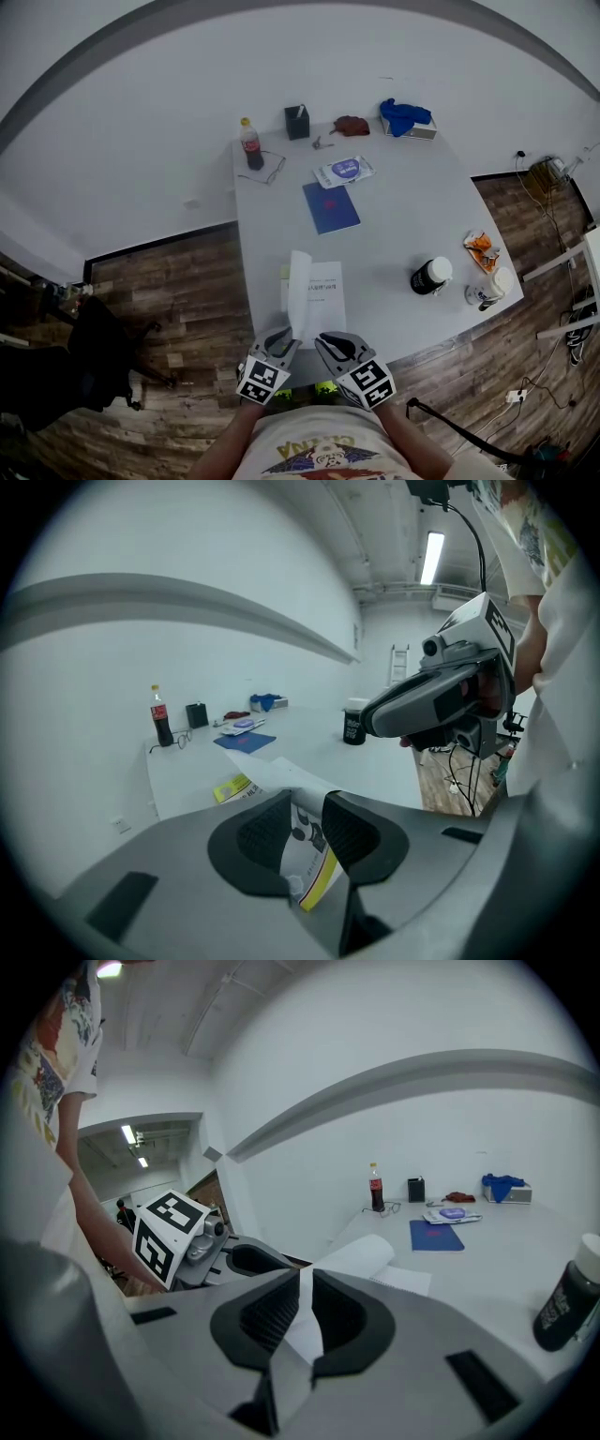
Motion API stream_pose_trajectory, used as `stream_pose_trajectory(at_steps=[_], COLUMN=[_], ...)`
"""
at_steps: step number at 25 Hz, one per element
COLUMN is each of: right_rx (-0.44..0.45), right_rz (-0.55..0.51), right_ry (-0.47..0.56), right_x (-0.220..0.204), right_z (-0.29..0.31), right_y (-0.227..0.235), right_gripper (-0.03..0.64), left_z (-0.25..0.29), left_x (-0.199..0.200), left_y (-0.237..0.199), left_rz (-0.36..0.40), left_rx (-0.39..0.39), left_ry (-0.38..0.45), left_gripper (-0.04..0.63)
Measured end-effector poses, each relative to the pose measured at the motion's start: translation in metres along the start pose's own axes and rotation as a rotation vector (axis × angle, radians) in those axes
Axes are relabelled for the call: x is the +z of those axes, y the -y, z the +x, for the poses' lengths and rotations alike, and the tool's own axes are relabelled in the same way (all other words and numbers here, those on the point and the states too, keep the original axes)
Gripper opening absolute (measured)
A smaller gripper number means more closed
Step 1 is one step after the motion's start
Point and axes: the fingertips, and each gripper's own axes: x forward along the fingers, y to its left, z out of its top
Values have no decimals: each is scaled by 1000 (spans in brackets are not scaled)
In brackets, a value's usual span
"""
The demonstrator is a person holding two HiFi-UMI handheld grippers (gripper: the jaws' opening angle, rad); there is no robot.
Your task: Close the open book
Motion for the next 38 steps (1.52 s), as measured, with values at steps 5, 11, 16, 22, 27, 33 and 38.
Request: stream_pose_trajectory(at_steps=[5, 11, 16, 22, 27, 33, 38], right_rx=[19, 18, 21, 22, 23, 12, 27], right_rz=[0, -12, -14, -8, -11, 14, 16], right_ry=[4, -8, -5, 6, 29, 54, 68], right_x=[-5, -13, -11, -9, 1, 10, 23], right_z=[-13, -26, -28, -28, -25, -23, -22], right_y=[13, 29, 35, 36, 34, 37, 32], right_gripper=[31, 31, 31, 31, 31, 31, 31], left_z=[23, 45, 55, 50, 38, 16, -3], left_x=[0, 3, 15, 30, 48, 77, 90], left_y=[15, 42, 51, 47, 36, 28, 24], left_rz=[-43, -166, -163, -183, -171, -186, -194], left_rx=[-27, -110, -130, -108, -71, -58, -49], left_ry=[2, 43, 55, 111, 167, 269, 305], left_gripper=[80, 89, 95, 95, 92, 20, 11])
